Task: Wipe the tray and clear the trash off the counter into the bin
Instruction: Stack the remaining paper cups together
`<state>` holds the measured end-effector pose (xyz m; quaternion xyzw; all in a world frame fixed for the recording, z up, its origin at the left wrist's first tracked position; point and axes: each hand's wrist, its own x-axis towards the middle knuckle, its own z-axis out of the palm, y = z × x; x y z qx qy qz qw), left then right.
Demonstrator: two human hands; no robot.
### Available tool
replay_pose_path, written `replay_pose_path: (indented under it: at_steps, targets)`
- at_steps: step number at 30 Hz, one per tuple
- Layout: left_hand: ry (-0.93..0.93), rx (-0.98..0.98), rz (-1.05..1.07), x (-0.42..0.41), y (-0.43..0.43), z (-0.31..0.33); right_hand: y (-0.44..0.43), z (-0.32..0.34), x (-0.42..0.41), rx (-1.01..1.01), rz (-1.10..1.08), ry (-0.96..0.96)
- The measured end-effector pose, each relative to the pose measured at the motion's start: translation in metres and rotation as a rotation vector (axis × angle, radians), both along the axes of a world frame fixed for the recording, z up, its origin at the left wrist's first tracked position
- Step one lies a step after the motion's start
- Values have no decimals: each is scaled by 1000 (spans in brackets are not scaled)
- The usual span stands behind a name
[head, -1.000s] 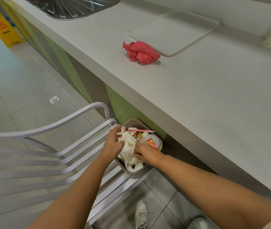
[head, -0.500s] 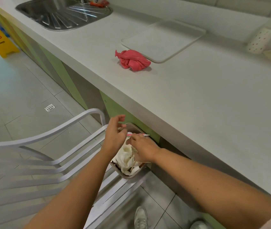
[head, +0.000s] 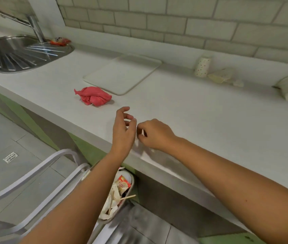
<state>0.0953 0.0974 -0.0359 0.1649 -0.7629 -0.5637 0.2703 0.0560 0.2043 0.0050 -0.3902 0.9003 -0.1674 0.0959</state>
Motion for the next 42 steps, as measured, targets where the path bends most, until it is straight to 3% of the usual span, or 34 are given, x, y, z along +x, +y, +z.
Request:
replay_pose_path:
  at_steps: [8,20,33,42]
  targets:
    - [-116,-142,-245,-80,97,25,114,27,-72,-12,-346,67]
    - [-241,-337,-562,-193,250,38,299,22,-159,194,-650,-22]
    - [-336,-406,-614,-285,366,40,452,10,-248,184,-895,-3]
    - [-320,-405,-626,-322,413,35,494,10,-317,111,-887,25]
